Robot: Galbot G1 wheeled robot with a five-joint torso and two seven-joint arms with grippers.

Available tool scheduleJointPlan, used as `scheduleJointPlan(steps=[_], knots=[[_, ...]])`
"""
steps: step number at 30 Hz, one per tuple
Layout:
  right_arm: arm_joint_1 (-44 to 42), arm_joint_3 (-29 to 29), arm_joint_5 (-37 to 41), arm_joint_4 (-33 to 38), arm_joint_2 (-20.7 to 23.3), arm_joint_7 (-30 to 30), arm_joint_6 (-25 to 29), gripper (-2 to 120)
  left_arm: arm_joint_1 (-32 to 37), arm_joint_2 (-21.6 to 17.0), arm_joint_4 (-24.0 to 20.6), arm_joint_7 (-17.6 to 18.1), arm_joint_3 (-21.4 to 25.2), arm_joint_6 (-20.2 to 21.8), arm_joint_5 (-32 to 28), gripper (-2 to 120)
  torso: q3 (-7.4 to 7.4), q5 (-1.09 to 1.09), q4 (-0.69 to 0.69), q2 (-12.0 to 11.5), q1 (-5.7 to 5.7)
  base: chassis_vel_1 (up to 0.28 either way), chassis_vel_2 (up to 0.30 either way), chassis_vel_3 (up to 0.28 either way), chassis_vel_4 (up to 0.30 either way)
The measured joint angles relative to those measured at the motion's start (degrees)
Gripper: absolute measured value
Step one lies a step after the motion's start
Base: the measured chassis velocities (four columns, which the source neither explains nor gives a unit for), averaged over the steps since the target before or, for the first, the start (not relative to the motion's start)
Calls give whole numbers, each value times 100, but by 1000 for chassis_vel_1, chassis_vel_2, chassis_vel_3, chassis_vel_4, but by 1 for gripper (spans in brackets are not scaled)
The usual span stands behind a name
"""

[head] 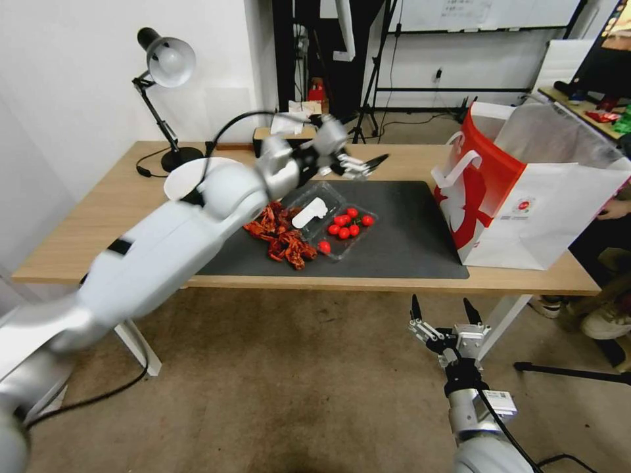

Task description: Pick up the trash from the table and place it into the takeout bag.

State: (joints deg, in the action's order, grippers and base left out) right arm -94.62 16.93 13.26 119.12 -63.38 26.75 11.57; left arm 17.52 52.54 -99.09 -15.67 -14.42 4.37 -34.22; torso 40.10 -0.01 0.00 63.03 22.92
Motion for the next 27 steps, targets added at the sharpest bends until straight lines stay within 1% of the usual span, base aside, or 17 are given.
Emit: scheduleJointPlan(steps=[4, 5, 7, 8, 9, 11, 12, 14, 15, 16, 18, 19, 20, 23, 24, 26, 27], knots=[[-4, -25, -59, 22, -13, 4, 0, 100, 1092, -213, -532, 65, 763, -4, 176, 100, 0, 3, -2, 0, 0, 0, 0, 0, 0], [-4, -25, -59, 22, -13, 4, 0, 100, 1092, -213, -532, 65, 763, -4, 176, 100, 0, 3, -2, 0, 0, 0, 0, 0, 0], [-16, -27, -73, 39, -14, 6, 0, 100, 1798, -217, -792, 102, 1307, -8, 316, 100, 0, -2, 0, 0, 0, 0, 0, 0, 0], [-16, -27, -73, 39, -14, 6, 0, 100, 1798, -217, -792, 102, 1307, -8, 316, 100, 0, -2, 0, 0, 0, 0, 0, 0, 0], [-22, -27, -81, 47, -15, 7, 0, 100, 2079, -210, -903, 134, 1551, -15, 376, 100, 0, 2, 0, 0, 0, 0, 0, 0, 0], [-39, -28, -92, 65, -15, 8, 0, 100, 2630, -187, -1145, 269, 2007, -40, 511, 100, 0, 0, 1, 0, 0, 0, 0, 0, 0], [-39, -28, -92, 65, -15, 8, 0, 100, 2630, -187, -1145, 269, 2007, -40, 511, 100, 0, 0, 1, 0, 0, 0, 0, 0, 0], [-45, -28, -102, 72, -16, 9, 0, 100, 3142, -147, -1373, 552, 2357, -85, 642, 100, 0, 3, -1, 0, 0, 0, 0, 0, 0], [-44, -29, -105, 76, -19, 10, 0, 100, 3417, -98, -1480, 721, 2515, -104, 715, 100, 0, 0, 0, 0, 0, 0, 0, 0, 0], [-44, -29, -105, 76, -19, 10, 0, 100, 3417, -98, -1480, 721, 2515, -104, 715, 100, 0, 0, 0, 0, 0, 0, 0, 0, 0], [-39, -34, -110, 79, -26, 11, 0, 100, 3846, 27, -1637, 1040, 2753, -160, 832, 100, 0, 3, -1, 1, 0, 0, 0, 0, 0], [-33, -44, -117, 80, -30, 12, 0, 100, 4168, 153, -1745, 1325, 2908, -201, 910, 100, 0, -1, 0, 0, -1, 0, 0, 0, 0], [-33, -44, -117, 80, -30, 12, 0, 100, 4168, 153, -1745, 1325, 2908, -201, 910, 100, 0, -1, 0, 0, -1, 0, 0, 0, 0], [-23, -67, -142, 85, -48, 13, 0, 100, 4784, 489, -1995, 2047, 3223, -363, 1216, 100, 0, 0, -1, 0, 0, 0, 0, 0, 0], [-23, -67, -142, 85, -48, 13, 0, 100, 4784, 489, -1995, 2047, 3223, -363, 1216, 100, 0, 0, -1, 0, 0, 0, 0, 0, 0], [-16, -84, -159, 89, -63, 15, 0, 100, 5252, 714, -2172, 2335, 3510, -507, 1519, 100, 0, 2, -1, 1, -1, 0, 0, 0, 0], [-16, -84, -159, 89, -63, 15, 0, 100, 5252, 714, -2172, 2335, 3510, -507, 1519, 100, 0, 2, -1, 1, -1, 0, 0, 0, 0]])
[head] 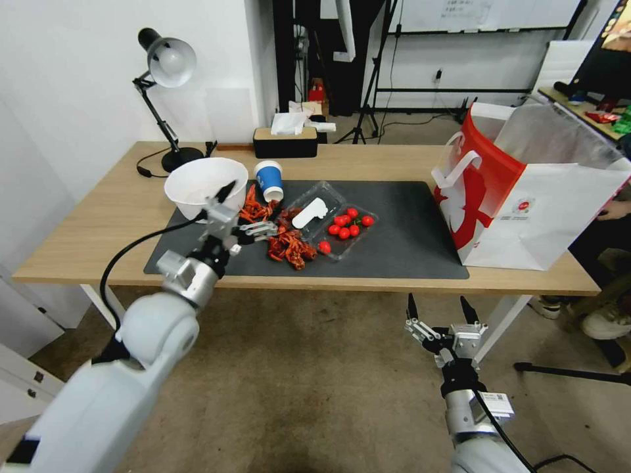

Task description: Pick up the trash from the table and place it into the takeout bag.

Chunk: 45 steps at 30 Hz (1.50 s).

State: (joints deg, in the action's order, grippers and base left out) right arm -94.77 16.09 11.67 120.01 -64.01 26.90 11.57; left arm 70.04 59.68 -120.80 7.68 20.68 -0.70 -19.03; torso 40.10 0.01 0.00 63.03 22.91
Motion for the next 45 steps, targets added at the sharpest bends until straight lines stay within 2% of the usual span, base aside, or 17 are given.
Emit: scheduleJointPlan(steps=[3, 7, 13, 17, 23, 45], knots=[[1, -9, -13, 6, -18, 2, 0, 100, 630, 219, -166, 292, 297, -224, 243, 100, 0, 0, 1, 0, 0, 0, 0, 0, 0], [-3, -11, -24, 8, -34, 2, 0, 100, 983, 371, -201, 455, 422, -412, 360, 100, 0, -1, 1, 0, 0, 0, 0, 0, 0], [-60, 2, -34, 105, -44, 10, 0, 100, 1762, 907, -221, 795, 710, -857, 793, 100, 0, -1, 0, 0, 0, 0, 0, 0, 0], [-85, 37, -35, 124, -36, 13, 0, 100, 2031, 1100, -225, 870, 739, -998, 929, 100, 0, -2, 1, 0, 0, 0, 0, 0, 0], [-123, 52, -35, 156, -27, 20, 0, 100, 2489, 1464, -86, 940, 680, -1446, 1236, 100, 1, -1, 0, -1, 1, 0, 0, 0, 0], [-176, 28, -71, 149, -50, 14, 2, 100, 2962, 1480, 122, 948, 513, -1271, 1251, 100, 1, -1, 0, -1, 1, 0, 0, 0, 0]])
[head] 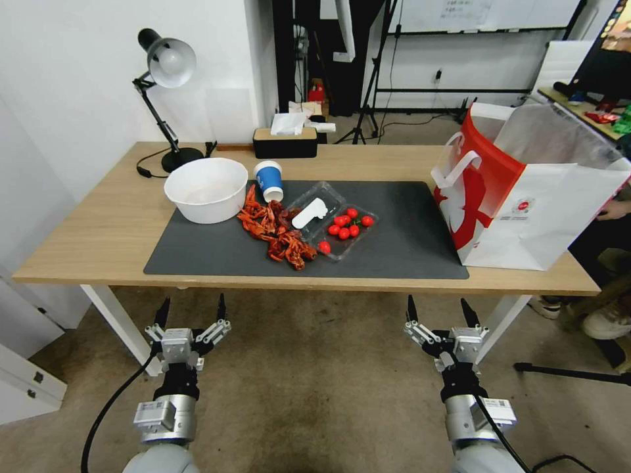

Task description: Pick up the trash from the table and place it into the takeout bag.

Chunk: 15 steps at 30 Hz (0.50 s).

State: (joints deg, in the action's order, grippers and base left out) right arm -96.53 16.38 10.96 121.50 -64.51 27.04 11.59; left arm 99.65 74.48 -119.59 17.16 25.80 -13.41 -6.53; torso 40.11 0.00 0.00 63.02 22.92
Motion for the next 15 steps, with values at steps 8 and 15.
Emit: scheduleJointPlan(steps=[8, 15], knots=[[45, -5, -2, -6, 4, -4, 0, 100, 45, 19, 0, 0, 3, 37, -13, 100, 0, 0, 0, 0, 0, 0, 0, 0, 0], [71, 2, 4, -28, 22, -4, 0, 100, 22, 28, 12, 0, 16, 65, -34, 100, 0, 0, 0, 0, 0, 0, 0, 0, 0]])
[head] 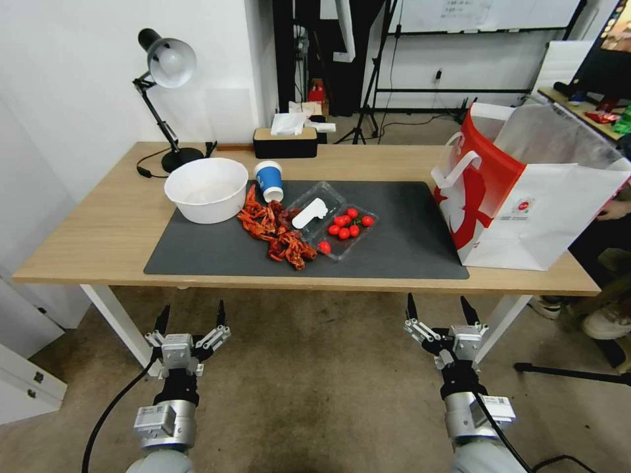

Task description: Pick up the trash from the table and place it into the takeout bag.

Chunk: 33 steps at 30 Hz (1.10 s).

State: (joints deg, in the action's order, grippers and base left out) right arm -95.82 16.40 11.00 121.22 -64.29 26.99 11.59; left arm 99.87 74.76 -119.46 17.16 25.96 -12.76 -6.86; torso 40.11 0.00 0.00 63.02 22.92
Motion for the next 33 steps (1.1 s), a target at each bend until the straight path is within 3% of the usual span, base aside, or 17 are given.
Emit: scheduleJointPlan(steps=[4, 11, 16, 21, 23, 27, 29, 33], knots=[[-13, 0, 0, 0, -7, 0, 0, 100, -47, -37, 34, 1, -18, 26, -32, 100, 0, 0, 1, 0, 0, 0, 0, 0, 0], [-29, -1, -1, 28, -8, 1, 0, 100, -451, -388, -177, 24, -2, 556, -446, 100, 0, 0, 1, 0, 0, 0, 0, 0, 0], [-40, -6, -11, 78, 4, 3, 0, 100, -1705, -1143, -281, 90, -287, 1391, -1345, 100, 0, -1, -1, 0, 0, 0, 0, 0, 0], [-87, 1, -20, 133, 16, 9, 0, 100, -2639, -1620, -150, 297, -619, 1769, -2020, 100, 1, -1, -3, 0, 1, 0, 0, 0, 0], [-124, 5, -42, 152, 14, 12, -7, 100, -3297, -2024, 10, 323, -903, 1999, -2684, 100, 1, 0, 1, 0, 1, 0, 0, 0, 0], [-152, 8, -70, 152, -14, 15, -14, 100, -3918, -2299, 206, 321, -1209, 2087, -3268, 100, 1, -1, 1, 0, 1, 0, 0, 0, 0], [-172, 10, -105, 152, -61, 19, -17, 100, -4904, -2496, 533, 294, -1688, 2108, -3846, 100, 1, 2, 0, 0, 2, 0, 0, 0, 0], [-180, 14, -125, 152, -96, 20, -34, 100, -5718, -2482, 841, 369, -2231, 2293, -4326, 100, 1, 2, 0, 0, 1, 0, 0, 0, 0]])
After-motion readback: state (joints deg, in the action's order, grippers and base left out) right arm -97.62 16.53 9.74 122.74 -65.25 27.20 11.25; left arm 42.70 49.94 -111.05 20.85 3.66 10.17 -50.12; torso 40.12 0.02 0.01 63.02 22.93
